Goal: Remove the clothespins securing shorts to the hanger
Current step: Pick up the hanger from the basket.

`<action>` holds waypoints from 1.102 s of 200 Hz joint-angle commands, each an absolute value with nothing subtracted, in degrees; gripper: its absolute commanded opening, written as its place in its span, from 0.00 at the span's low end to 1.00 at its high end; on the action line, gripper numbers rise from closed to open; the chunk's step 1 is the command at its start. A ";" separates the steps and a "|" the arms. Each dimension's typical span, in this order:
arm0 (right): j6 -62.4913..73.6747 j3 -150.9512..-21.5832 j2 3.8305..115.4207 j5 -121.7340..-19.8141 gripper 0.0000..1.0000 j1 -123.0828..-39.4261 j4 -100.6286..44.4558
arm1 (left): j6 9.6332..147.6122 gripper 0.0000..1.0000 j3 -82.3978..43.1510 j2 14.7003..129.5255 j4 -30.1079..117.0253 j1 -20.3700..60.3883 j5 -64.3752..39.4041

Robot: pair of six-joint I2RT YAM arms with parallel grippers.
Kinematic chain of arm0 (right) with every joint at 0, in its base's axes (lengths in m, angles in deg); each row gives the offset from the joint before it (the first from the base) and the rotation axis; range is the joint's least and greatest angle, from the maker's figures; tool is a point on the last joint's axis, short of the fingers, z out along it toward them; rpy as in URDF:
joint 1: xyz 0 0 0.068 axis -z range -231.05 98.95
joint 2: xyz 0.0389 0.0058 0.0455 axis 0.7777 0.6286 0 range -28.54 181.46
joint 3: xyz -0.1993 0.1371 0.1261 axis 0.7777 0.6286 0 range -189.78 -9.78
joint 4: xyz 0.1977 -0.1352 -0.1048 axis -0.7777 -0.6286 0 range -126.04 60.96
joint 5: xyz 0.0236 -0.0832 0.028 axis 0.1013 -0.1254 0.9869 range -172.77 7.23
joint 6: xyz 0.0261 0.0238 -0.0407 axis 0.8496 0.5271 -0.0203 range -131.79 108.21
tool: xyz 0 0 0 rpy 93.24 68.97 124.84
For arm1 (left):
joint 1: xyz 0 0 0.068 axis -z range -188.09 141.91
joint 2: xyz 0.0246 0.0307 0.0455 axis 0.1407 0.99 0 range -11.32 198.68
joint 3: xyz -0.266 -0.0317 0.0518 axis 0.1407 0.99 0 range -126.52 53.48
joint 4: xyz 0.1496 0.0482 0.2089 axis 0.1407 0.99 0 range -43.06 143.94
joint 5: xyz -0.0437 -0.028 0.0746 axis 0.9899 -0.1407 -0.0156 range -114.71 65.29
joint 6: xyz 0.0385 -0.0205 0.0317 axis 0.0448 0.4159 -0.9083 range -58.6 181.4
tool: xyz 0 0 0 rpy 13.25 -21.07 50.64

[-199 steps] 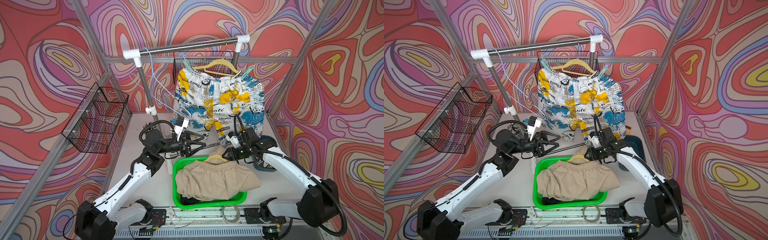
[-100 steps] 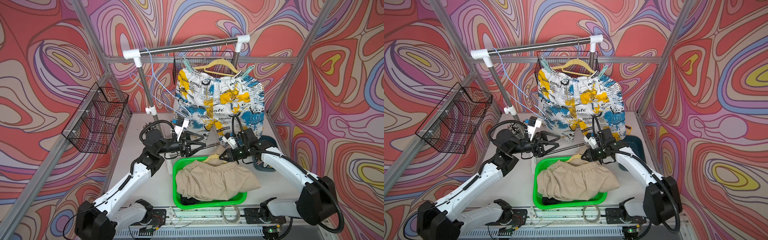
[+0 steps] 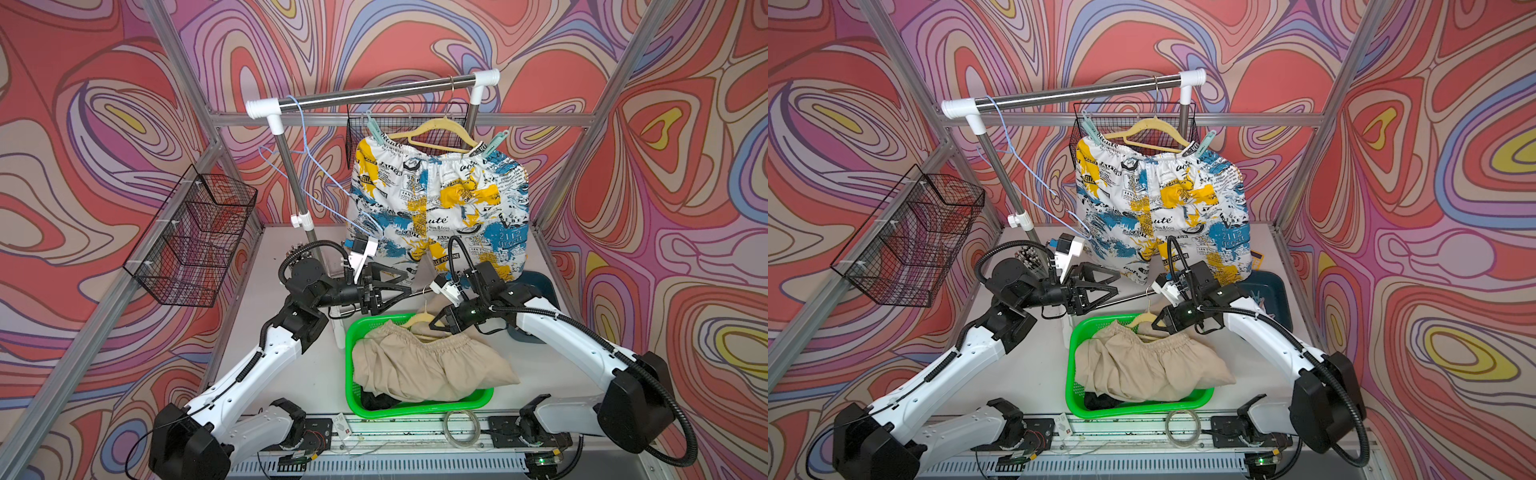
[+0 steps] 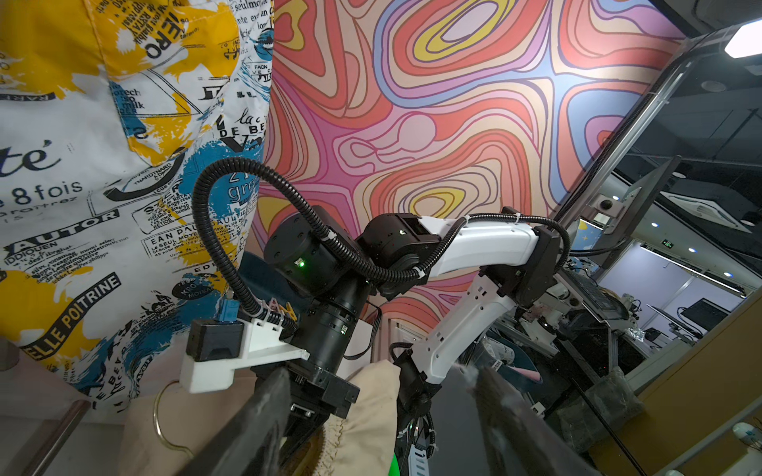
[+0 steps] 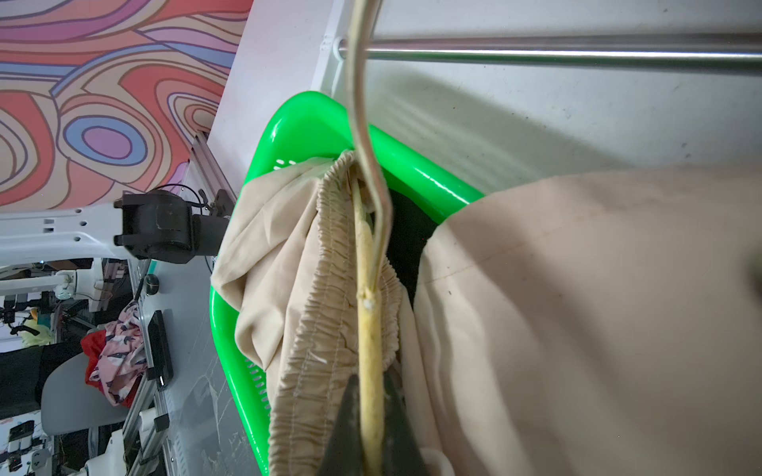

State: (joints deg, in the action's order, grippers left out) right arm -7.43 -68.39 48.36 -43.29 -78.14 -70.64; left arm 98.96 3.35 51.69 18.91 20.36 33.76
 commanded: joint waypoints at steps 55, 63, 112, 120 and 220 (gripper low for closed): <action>-8.59 -78.76 42.78 -42.36 0.00 -78.30 -72.94 | 79.53 0.76 -3.30 50.09 43.89 19.87 34.83; -8.78 -79.52 42.01 -41.42 0.00 -78.30 -72.98 | 77.56 0.76 -3.70 50.24 46.17 19.86 34.61; -8.90 -81.40 38.25 -34.68 0.00 -78.30 -70.60 | 74.42 0.76 -4.08 53.61 46.95 19.86 34.68; -9.03 -81.25 37.91 -33.91 0.00 -78.30 -70.39 | 74.00 0.76 -4.47 54.46 46.83 19.88 34.54; -8.43 -77.89 35.60 -31.18 0.00 -78.31 -68.07 | 70.70 0.53 -9.72 62.08 47.08 21.97 41.71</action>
State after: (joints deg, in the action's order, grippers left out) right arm -8.07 -78.35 36.54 -33.13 -78.23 -70.49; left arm 74.40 -7.36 60.76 45.07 20.73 37.20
